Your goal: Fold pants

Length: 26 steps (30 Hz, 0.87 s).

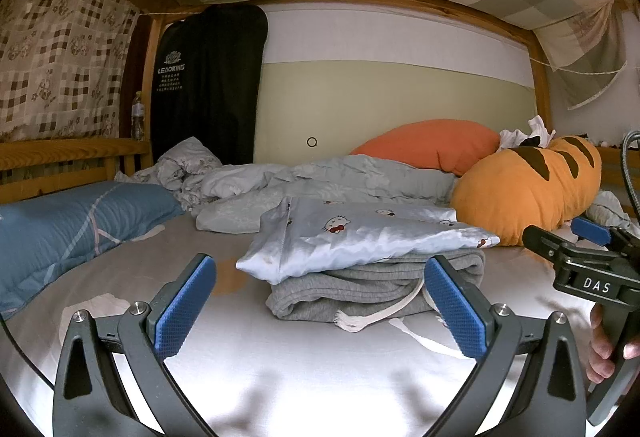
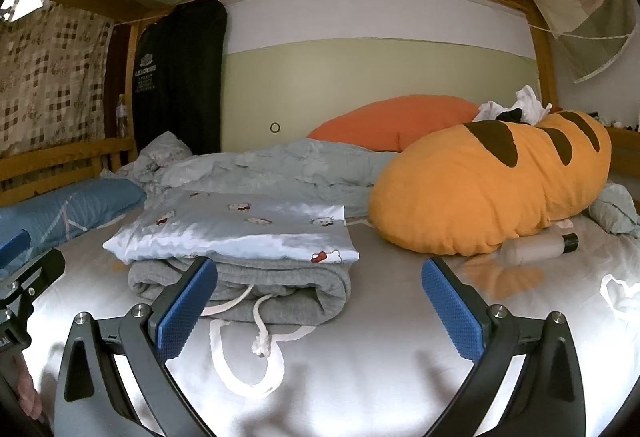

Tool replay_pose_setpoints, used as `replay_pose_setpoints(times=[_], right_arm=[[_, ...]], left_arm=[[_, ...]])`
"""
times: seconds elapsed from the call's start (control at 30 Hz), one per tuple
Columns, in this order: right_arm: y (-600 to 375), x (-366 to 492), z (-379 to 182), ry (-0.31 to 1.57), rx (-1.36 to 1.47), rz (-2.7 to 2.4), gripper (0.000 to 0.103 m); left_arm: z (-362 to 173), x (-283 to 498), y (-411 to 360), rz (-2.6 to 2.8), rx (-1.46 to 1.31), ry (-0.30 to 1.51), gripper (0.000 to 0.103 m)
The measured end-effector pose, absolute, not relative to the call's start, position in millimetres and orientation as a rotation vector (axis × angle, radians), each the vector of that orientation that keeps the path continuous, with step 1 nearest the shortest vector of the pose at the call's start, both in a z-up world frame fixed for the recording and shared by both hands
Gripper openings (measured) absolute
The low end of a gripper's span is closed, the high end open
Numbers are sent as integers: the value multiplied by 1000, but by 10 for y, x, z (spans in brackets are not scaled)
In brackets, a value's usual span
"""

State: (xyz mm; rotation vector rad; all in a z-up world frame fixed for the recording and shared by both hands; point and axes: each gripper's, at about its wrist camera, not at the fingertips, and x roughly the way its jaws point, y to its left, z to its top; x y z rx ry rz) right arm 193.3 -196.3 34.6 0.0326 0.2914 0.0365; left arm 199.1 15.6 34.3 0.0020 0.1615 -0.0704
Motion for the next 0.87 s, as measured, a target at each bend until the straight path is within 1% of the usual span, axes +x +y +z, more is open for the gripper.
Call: replay_pose_setpoints(times=[0.87], right_arm=[[-1961,1940,333,293,34,38,102]], left_arm=[[340,2003,146,-71,6,165,103]])
